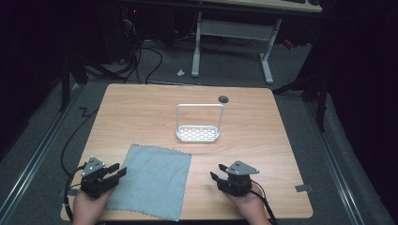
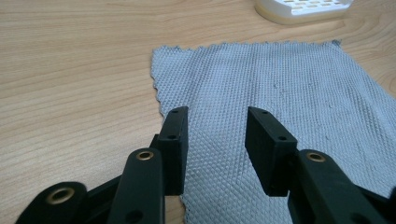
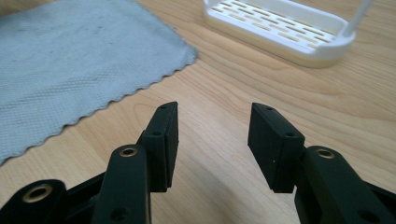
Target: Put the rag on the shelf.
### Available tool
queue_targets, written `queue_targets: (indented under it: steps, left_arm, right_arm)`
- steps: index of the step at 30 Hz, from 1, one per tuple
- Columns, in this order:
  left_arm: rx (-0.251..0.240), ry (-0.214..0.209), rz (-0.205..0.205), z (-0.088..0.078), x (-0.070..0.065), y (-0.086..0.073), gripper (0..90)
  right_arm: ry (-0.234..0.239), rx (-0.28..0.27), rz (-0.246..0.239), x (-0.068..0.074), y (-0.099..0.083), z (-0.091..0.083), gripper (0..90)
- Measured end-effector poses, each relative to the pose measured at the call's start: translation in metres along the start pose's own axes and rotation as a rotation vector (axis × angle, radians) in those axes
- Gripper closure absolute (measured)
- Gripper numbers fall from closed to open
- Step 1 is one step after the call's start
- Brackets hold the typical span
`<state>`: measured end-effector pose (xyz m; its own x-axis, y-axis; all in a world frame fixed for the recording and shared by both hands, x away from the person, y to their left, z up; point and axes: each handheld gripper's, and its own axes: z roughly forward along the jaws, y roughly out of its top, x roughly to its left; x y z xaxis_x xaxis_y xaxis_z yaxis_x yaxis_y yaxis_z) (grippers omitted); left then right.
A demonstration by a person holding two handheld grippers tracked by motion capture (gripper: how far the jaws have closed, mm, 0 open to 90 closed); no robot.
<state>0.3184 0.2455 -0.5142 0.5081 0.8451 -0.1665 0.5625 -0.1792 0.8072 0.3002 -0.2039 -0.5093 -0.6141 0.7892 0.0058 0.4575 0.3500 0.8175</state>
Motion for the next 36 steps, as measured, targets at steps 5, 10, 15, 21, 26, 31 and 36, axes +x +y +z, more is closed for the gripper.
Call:
queue_targets:
  steps: [5,10,15,21,26,31,36]
  left_arm:
    - [0.017,0.01,0.023,-0.006,-0.002,-0.006,70.1]
    - [0.076,-0.007,0.047,-0.013,-0.005,-0.014,88.1]
    - [0.117,-0.001,0.073,-0.014,-0.009,-0.021,89.8]
    - [0.161,-0.002,0.118,-0.013,-0.018,-0.027,89.9]
    - [0.172,-0.008,0.129,-0.009,-0.02,-0.027,89.8]
    - [0.171,-0.029,0.126,-0.008,-0.02,-0.028,89.8]
    - [0.175,-0.055,0.134,-0.005,-0.023,-0.026,89.8]
  right_arm:
    - [0.045,-0.011,-0.035,0.011,0.008,0.008,60.7]
    - [0.103,0.007,-0.092,0.029,0.019,0.026,69.7]
    - [0.153,0.035,-0.149,0.045,0.025,0.04,90.0]
    - [0.215,0.078,-0.218,0.067,0.031,0.049,90.0]
    - [0.233,0.142,-0.254,0.075,0.026,0.062,90.0]
    - [0.226,0.167,-0.266,0.075,0.023,0.063,90.0]
    - [0.221,0.17,-0.247,0.069,0.021,0.06,90.0]
